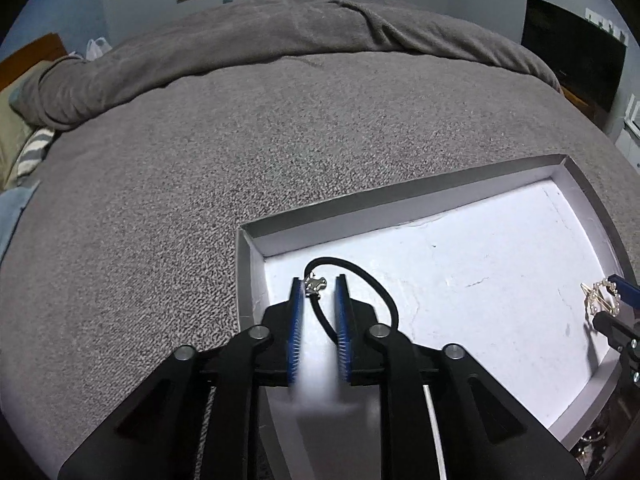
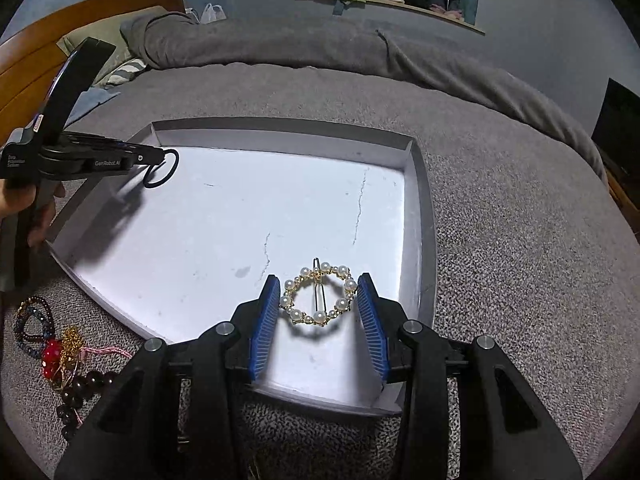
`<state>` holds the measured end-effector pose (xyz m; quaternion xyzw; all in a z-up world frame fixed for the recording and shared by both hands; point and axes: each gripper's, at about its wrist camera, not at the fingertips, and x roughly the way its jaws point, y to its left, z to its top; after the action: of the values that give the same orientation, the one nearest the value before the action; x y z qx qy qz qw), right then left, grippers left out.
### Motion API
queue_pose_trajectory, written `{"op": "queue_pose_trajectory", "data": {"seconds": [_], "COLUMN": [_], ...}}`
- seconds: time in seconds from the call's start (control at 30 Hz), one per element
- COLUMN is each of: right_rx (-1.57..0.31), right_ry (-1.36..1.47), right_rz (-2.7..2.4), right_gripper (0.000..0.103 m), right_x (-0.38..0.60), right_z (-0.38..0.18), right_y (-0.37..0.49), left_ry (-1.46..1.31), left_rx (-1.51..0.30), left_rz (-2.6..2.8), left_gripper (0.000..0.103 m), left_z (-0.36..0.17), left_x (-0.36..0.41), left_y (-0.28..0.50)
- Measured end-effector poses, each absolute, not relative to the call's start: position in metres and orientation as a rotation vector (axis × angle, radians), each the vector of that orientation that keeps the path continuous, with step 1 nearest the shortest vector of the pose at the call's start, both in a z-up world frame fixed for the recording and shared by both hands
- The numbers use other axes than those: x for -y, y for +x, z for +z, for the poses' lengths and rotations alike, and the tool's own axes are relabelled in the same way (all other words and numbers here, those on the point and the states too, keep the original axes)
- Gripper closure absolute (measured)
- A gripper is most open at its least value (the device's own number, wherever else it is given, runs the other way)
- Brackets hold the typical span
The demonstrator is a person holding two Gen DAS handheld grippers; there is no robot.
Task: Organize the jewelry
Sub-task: 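Carry both items into the box lid and open both tools to release, then grasp the blue beaded bracelet with the left tool while the right tool grasps the pearl hair pin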
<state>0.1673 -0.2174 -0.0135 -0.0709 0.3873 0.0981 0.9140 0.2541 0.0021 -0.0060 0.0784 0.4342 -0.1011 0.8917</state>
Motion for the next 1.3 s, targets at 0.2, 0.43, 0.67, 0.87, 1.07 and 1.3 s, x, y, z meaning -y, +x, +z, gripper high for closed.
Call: {"op": "queue_pose_trajectory", "data": {"seconds": [0.2,0.43,0.67,0.87,1.07,1.3], "right_rx": [-0.757,-0.671,-0.568,-0.508,-0.467,-0.435], "right_ry": [-0.12,-0.06,0.023,0.071,0.083,0.055], "right_rz": [0.209,0.222,0.239,0.212,0.18,0.152], "right_gripper": [0.052,0.025,0.005,0.005,0.005,0.005], "right_x": [0.224,0.235,0.245,0.252,0.257,0.261], "right_z": [-0.007,0.009,0.029,0.041,0.047,0.049], "right_y": [0.16,0.147,0.126,0.11,0.093,0.071], "left_ry": [0.127,0.103,0.041,0.013,0.016,0.008], "left_rx": [-0.864,-0.81,-0.7,-0.674,-0.623,-0.588], "left_rz": [-0.215,-0.233,-0.203,-0.154,-0.133,-0.158], "left_gripper": [0.064,0.059,0.021,0.021,0.01,0.009], "left_z": [0.003,0.019,0.043,0.049,0.056,0.053], "left_x": [-0.006,-0.005,-0.014,-0.021,-0.021,-0.02], "left_y": [0.247,0.23,0.193,0.167,0.134,0.091]}}
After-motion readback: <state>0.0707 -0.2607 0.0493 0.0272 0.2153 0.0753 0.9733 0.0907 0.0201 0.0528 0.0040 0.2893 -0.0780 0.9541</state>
